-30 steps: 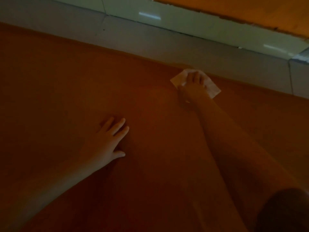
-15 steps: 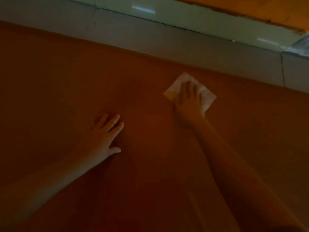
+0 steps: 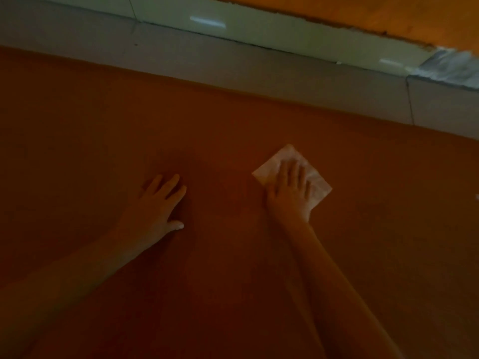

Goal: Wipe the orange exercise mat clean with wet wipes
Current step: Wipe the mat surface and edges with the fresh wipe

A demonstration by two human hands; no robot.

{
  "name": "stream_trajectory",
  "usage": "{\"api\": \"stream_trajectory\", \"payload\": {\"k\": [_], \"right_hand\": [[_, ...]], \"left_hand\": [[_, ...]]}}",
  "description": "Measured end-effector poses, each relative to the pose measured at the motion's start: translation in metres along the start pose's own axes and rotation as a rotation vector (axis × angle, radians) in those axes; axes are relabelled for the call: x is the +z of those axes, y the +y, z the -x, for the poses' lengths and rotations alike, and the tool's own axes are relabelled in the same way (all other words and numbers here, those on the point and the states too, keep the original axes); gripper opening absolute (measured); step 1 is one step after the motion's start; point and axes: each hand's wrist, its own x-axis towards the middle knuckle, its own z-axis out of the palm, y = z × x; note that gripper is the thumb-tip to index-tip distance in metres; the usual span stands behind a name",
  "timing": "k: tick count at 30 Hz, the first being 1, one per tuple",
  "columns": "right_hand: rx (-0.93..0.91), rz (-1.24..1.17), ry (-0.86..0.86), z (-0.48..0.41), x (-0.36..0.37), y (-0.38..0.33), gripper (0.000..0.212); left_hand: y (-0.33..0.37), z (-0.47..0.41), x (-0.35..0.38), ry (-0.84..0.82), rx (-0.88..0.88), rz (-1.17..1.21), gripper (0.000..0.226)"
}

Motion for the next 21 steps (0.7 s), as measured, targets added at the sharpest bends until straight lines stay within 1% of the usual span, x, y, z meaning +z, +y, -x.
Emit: {"api": "stream_trajectory", "payload": {"k": [2,4,5,6,8,10,13,14,15,16,19,20,21], "right_hand": [[-0.234,0.048,-0.036,0.025,0.013,-0.019,0.066],[-0.475,0.11,-0.098,0.056,0.021,-0.024,0.062],[-0.546,0.123,-0.123,0.066,0.02,-0.019,0.06],[-0.567,0.138,-0.132,0.071,0.017,-0.012,0.06],[-0.499,0.181,-0.114,0.065,0.012,0.007,0.06],[-0.349,0.176,-0.095,0.056,0.007,0.02,0.063],[-0.074,0.007,-0.06,0.061,0.007,0.015,0.059],[-0.023,-0.033,-0.058,0.067,0.009,0.007,0.059],[-0.029,-0.046,-0.06,0.075,0.012,-0.003,0.06],[-0.096,-0.038,-0.069,0.084,0.015,-0.012,0.06],[-0.408,0.009,-0.151,0.119,0.022,-0.023,0.058],[-0.452,0.027,-0.178,0.124,0.021,-0.018,0.057],[-0.449,0.038,-0.184,0.126,0.02,-0.009,0.056]], "left_hand": [[0.001,0.001,-0.001,-0.025,0.003,-0.009,0.086],[0.002,0.002,-0.001,-0.012,0.008,-0.004,0.083],[0.003,0.004,-0.001,-0.005,0.01,0.004,0.081],[0.003,0.006,0.0,-0.004,0.012,0.019,0.079],[0.007,0.01,0.001,-0.01,0.008,0.027,0.073],[0.012,0.016,0.004,-0.021,0.003,0.023,0.069],[0.019,0.028,0.009,-0.059,-0.001,0.025,0.069],[0.022,0.032,0.01,-0.078,-0.003,0.024,0.069],[0.025,0.037,0.01,-0.097,-0.004,0.023,0.069],[0.029,0.041,0.01,-0.113,-0.001,0.018,0.07],[0.038,0.054,0.011,-0.148,0.016,0.006,0.071],[0.04,0.058,0.012,-0.16,0.024,0.009,0.071],[0.042,0.063,0.014,-0.166,0.039,0.005,0.07]]}}
